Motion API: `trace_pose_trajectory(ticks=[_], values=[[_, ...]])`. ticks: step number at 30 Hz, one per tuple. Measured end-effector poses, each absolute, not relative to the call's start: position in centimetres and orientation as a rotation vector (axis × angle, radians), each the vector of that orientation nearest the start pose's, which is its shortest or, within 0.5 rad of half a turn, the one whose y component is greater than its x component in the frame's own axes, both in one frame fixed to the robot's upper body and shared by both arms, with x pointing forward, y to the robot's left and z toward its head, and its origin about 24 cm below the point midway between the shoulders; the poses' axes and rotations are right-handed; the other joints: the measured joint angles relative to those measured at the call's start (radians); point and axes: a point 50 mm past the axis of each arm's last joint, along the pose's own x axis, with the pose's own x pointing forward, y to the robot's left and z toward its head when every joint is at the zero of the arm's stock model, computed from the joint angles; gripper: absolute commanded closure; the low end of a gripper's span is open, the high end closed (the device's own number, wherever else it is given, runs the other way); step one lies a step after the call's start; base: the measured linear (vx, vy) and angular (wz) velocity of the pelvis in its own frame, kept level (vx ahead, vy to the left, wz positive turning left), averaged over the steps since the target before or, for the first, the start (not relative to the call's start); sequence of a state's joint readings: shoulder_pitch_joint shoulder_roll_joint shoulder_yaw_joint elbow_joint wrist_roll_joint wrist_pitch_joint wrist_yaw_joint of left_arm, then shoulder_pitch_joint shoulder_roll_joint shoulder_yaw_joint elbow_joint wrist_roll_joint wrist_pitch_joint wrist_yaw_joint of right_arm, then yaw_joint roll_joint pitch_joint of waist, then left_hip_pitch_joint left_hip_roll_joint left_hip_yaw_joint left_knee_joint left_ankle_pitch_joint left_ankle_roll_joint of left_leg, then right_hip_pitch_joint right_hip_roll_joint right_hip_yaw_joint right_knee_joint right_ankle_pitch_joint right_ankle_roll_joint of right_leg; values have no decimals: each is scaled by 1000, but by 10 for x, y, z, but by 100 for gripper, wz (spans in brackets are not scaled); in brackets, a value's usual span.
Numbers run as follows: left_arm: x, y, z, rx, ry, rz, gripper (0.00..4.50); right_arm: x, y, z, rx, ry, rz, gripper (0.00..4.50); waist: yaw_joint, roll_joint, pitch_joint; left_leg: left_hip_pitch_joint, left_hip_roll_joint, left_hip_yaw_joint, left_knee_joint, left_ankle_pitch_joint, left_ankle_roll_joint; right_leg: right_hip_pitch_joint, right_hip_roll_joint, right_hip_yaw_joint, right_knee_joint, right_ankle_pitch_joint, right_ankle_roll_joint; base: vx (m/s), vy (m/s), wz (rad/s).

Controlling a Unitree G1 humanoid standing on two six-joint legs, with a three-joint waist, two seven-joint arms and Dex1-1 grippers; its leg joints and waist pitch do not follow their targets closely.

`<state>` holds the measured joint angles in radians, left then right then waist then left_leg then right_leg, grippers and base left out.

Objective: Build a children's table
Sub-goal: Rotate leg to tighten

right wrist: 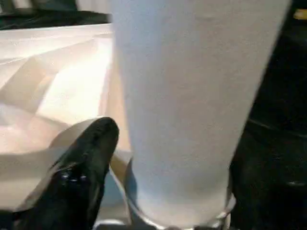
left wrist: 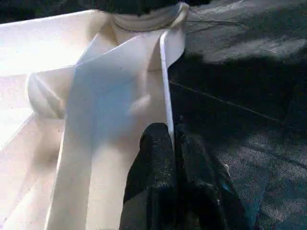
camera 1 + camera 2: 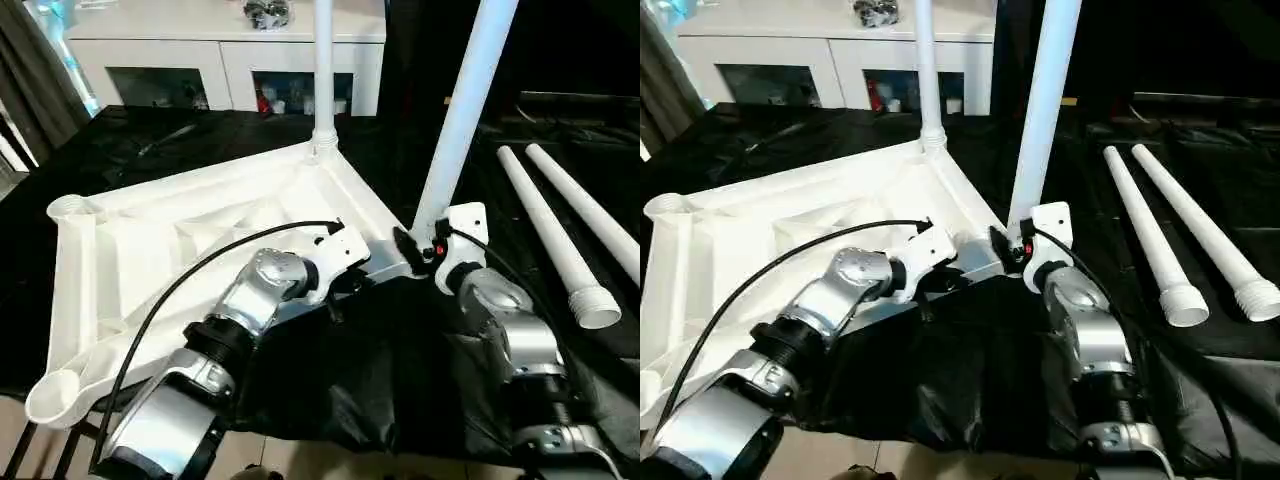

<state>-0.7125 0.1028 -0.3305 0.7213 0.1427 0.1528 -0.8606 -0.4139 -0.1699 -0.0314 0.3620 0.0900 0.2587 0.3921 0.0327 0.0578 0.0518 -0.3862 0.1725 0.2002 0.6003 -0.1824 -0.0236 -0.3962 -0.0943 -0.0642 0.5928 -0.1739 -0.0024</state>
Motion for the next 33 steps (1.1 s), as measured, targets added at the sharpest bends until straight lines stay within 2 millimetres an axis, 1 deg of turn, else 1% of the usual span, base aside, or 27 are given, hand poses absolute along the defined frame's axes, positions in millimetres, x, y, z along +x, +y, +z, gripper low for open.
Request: trace_pose_trajectory(ticks=[1,3,4,6,7,10,14,16,17,18,22,31,33], values=[[333,53,50,440,378,-1180,450,324,-155,53,-49,226,430,86,1,0,0,0,0,0,-1,0,0,0,0,0,0,0,0,0,0,0],[328,61,51,451,365,-1250,450,316,-162,53,-113,246,550,86,3,0,0,0,1,0,-2,0,0,-1,0,-1,1,-1,1,0,0,0],[325,65,51,461,357,-1298,450,311,-166,48,-120,278,609,86,9,0,0,-2,1,0,-3,0,0,-2,0,-2,1,-2,3,0,0,0],[324,72,52,473,357,-1320,450,306,-167,44,-114,297,655,86,11,2,0,-3,2,0,-2,0,0,-4,1,-1,2,-2,4,0,0,0],[323,75,53,469,359,-1340,450,303,-170,47,-131,301,706,86,10,3,0,-5,1,0,-2,1,2,-5,0,-1,2,-2,4,0,0,0],[320,83,55,463,368,-1402,450,296,-178,52,-164,329,825,86,17,2,1,-6,2,1,-2,3,5,-6,0,-1,1,-3,4,0,0,0],[316,91,54,462,384,-1448,450,289,-181,54,-176,358,924,86,25,2,1,-5,2,1,-1,1,2,-6,0,-1,2,-2,4,0,0,0],[315,93,54,464,385,-1474,450,286,-181,57,-172,370,977,112,28,2,1,-5,2,1,-1,0,0,-6,0,-1,3,-2,3,0,0,0],[314,96,55,467,389,-1496,450,283,-180,59,-172,381,1032,122,29,2,1,-5,2,1,-1,0,0,-6,0,-1,3,-2,3,0,0,0],[313,97,55,470,391,-1508,450,282,-180,59,-172,386,1052,122,30,2,1,-5,2,1,-1,0,0,-5,0,-1,3,-2,3,0,0,0],[313,101,56,480,394,-1527,450,280,-178,60,-175,392,1090,165,34,2,1,-6,2,1,0,0,0,-5,0,-1,3,-2,3,0,0,0],[313,102,54,479,393,-1531,450,278,-173,57,-166,390,1093,175,34,2,1,-6,2,1,1,0,0,-5,0,0,4,-2,3,0,0,0],[314,99,52,481,391,-1496,450,278,-172,52,-150,375,1030,175,35,1,1,-5,2,1,1,0,0,-5,0,0,4,-2,3,0,0,0]])
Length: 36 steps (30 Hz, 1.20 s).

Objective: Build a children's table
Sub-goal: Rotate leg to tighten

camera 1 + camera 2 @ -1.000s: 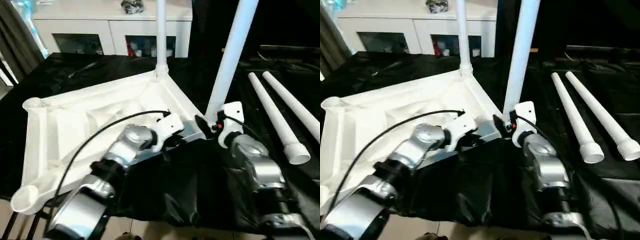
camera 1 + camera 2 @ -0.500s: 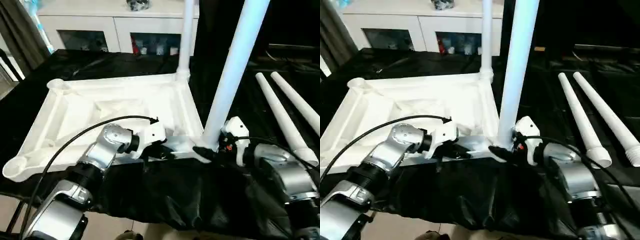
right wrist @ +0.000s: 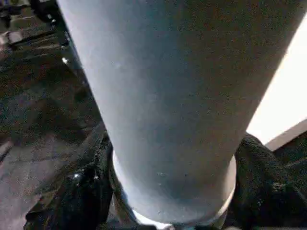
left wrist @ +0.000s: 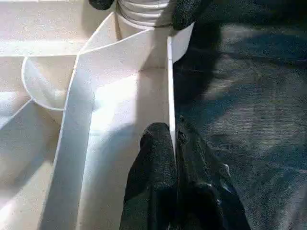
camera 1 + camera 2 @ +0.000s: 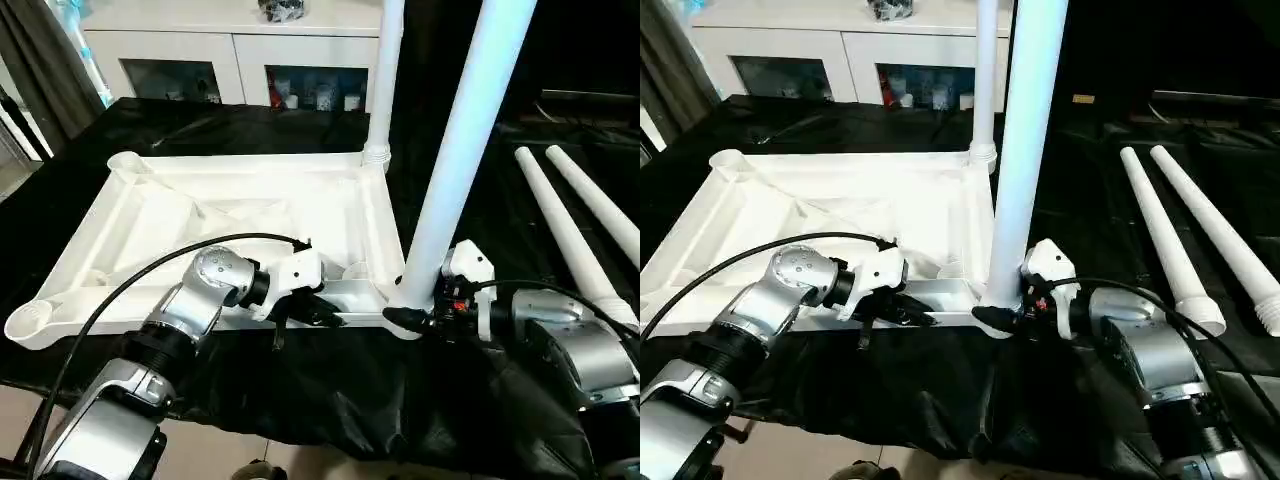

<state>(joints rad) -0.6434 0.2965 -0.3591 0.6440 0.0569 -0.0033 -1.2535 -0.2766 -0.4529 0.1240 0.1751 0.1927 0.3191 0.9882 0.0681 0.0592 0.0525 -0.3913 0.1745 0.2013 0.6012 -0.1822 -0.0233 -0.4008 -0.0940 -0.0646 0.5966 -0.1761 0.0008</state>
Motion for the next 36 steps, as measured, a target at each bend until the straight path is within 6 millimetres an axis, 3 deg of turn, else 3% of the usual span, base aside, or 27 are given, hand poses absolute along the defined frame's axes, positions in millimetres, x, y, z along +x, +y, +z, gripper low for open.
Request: trace_pose_trajectory(ticks=[10,14,16,23,28,36], values=[[331,51,47,444,373,-1178,450,317,-159,39,3,295,374,176,-26,1,-1,5,-1,0,0,0,-1,5,0,1,-2,1,-1,0,0,0],[332,41,47,453,361,-1134,450,324,-153,38,1,270,264,176,-31,3,-2,5,-2,0,0,0,-1,5,0,1,-2,0,1,0,0,0],[332,41,47,454,360,-1133,450,324,-151,38,12,257,247,120,-33,4,-2,5,-2,0,-1,0,-1,5,0,1,-2,0,0,0,0,0],[332,41,48,460,350,-1148,450,324,-153,40,31,242,304,62,-33,5,-3,4,-2,0,-1,0,-1,4,0,1,-2,3,-4,0,0,0],[325,61,49,475,337,-1262,450,309,-168,42,-42,255,560,62,-32,6,-3,3,-1,-1,-3,0,-1,2,0,0,-2,2,-2,0,0,0],[315,84,51,451,366,-1420,450,288,-175,55,-102,289,906,62,-24,6,-2,2,0,0,-2,0,0,1,0,0,-2,1,0,0,0,0]])
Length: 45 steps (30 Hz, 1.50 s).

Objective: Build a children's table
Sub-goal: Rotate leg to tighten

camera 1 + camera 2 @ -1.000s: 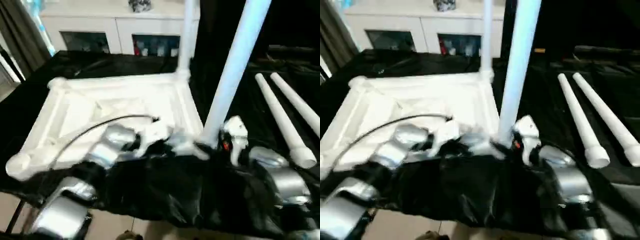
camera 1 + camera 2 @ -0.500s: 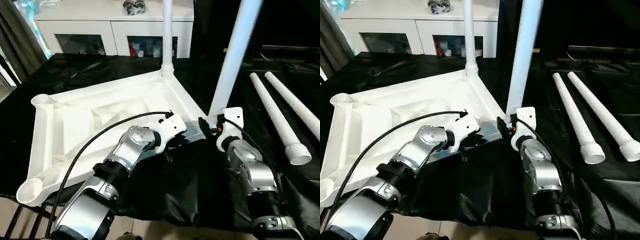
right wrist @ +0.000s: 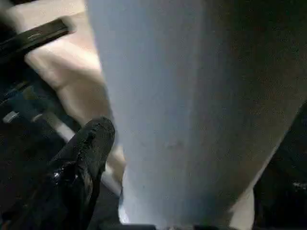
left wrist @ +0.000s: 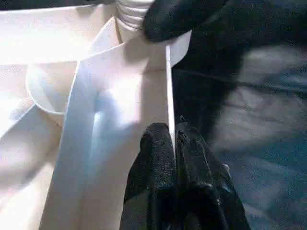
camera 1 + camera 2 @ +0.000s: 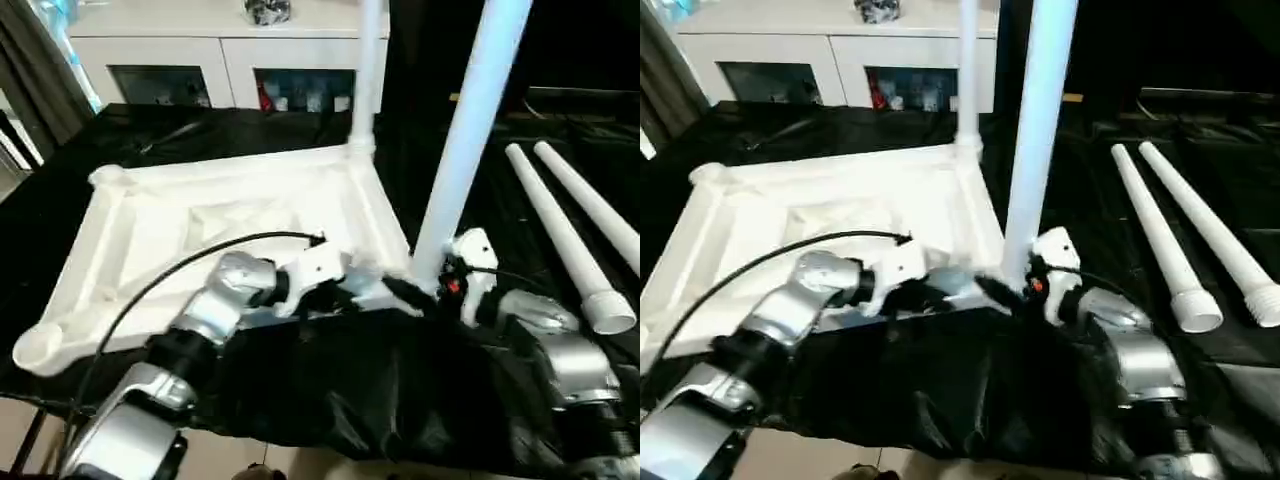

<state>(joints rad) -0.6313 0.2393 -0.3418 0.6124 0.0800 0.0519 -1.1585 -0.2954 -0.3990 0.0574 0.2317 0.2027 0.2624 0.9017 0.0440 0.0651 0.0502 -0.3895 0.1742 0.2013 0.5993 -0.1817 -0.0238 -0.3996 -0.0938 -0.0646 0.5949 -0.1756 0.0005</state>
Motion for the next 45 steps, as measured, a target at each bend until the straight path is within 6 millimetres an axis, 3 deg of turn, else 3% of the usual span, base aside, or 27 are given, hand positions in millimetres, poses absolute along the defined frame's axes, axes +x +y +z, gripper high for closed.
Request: trace_pose_trajectory(ticks=[8,11,18,22,27,32,33,36,38,45], values=[[310,101,52,478,400,-1538,450,273,-176,59,-174,380,1148,126,18,-2,1,0,0,0,1,0,0,0,0,0,0,0,0,0,0,0],[310,103,52,487,401,-1555,450,272,-175,59,-184,385,1169,160,18,-2,1,0,0,0,1,0,0,0,0,0,1,0,0,0,0,0],[311,103,50,481,407,-1553,450,272,-172,57,-170,382,1160,173,18,-3,1,1,0,0,1,0,0,1,0,0,1,0,0,0,0,0],[319,98,50,494,398,-1444,450,281,-166,50,-114,327,944,174,12,-8,1,2,0,0,1,0,0,1,0,0,2,1,-1,0,0,0],[330,67,48,447,389,-1254,450,305,-163,43,-21,282,540,175,-3,-8,1,3,-1,0,2,0,0,2,-1,1,-1,-2,3,0,0,0],[332,45,47,426,381,-1159,450,317,-158,42,-5,258,327,175,-7,-7,1,3,-2,0,1,0,0,4,-1,1,-2,-2,3,0,0,0],[332,43,47,427,377,-1151,450,318,-158,42,-5,253,309,119,-7,-6,0,3,-2,0,1,0,0,3,-1,1,-2,-2,3,0,0,0],[332,42,47,433,370,-1144,450,320,-156,42,-10,246,304,105,-8,-5,0,3,-2,-1,1,0,0,4,-1,1,-2,-2,3,0,0,0],[332,42,48,437,364,-1145,450,320,-156,42,-4,243,303,69,-9,-5,0,3,-2,-1,1,0,0,4,-1,1,-2,0,1,0,0,0],[331,55,50,445,361,-1206,450,316,-161,45,-32,250,479,61,-12,-4,1,2,-1,-1,0,0,0,1,0,0,0,2,-3,0,0,0]])
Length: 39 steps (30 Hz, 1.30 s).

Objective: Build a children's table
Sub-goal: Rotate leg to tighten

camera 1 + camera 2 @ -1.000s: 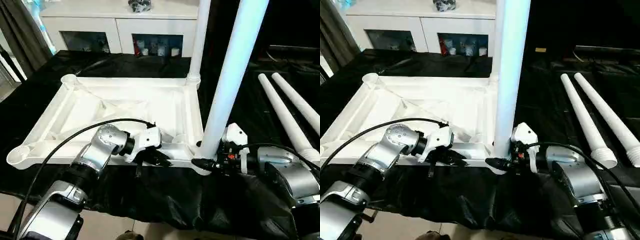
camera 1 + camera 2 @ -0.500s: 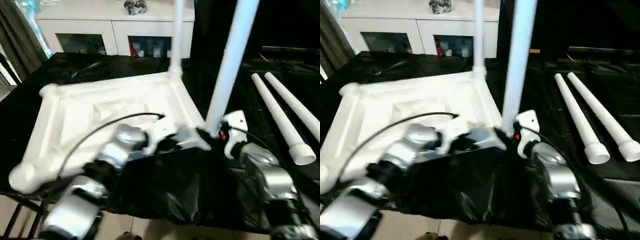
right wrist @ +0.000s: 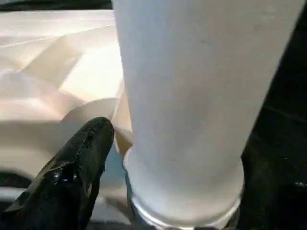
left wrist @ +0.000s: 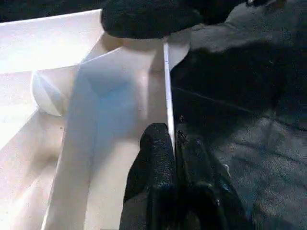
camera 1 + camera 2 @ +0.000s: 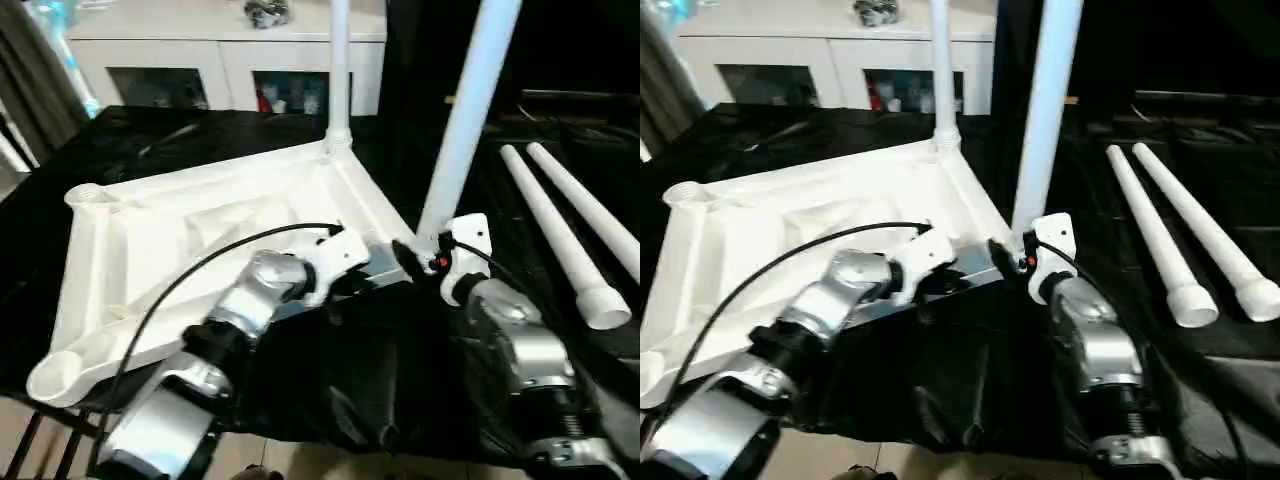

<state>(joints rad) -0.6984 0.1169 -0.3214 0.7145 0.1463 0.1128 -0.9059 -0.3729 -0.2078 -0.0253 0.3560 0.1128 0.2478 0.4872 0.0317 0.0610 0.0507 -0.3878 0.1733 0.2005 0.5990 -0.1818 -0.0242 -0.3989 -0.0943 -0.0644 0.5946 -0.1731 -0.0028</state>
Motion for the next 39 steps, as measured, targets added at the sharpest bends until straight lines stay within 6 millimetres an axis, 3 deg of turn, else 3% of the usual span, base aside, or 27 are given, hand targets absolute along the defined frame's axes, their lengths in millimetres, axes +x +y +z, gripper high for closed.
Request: trace_pose_trajectory(ticks=[10,14,15,19,20,26,31,39], values=[[317,98,53,458,371,-1417,450,295,-175,53,-186,327,934,61,8,1,1,-4,1,1,0,2,5,-4,1,-1,-1,-2,2,0,0,0],[313,108,54,444,400,-1487,450,283,-173,57,-209,363,1120,61,20,-1,2,-4,2,1,0,1,2,-4,1,-1,0,-2,2,0,0,0],[312,109,54,443,407,-1499,450,281,-173,57,-210,371,1145,87,22,-1,2,-4,2,1,0,0,0,-4,1,-1,1,-2,2,0,0,0],[311,113,55,442,418,-1536,450,278,-173,58,-222,387,1204,94,32,-1,2,-4,2,1,0,0,0,-3,1,0,1,-1,2,0,0,0],[311,114,55,445,421,-1541,450,277,-172,58,-222,390,1214,117,32,-1,2,-4,2,1,1,0,0,-3,1,0,1,-1,2,0,0,0],[310,115,53,444,423,-1546,450,276,-169,55,-211,387,1207,165,32,-2,2,-4,2,1,1,0,0,-3,1,0,1,-1,2,0,0,0],[313,111,52,444,407,-1491,450,278,-165,51,-168,355,1097,174,27,-2,2,-4,2,1,2,0,0,-3,1,0,1,-1,2,0,0,0],[324,84,49,432,383,-1287,450,300,-159,41,-80,300,662,176,8,-4,1,-1,1,1,2,0,0,-1,1,1,1,-1,2,0,0,0]])
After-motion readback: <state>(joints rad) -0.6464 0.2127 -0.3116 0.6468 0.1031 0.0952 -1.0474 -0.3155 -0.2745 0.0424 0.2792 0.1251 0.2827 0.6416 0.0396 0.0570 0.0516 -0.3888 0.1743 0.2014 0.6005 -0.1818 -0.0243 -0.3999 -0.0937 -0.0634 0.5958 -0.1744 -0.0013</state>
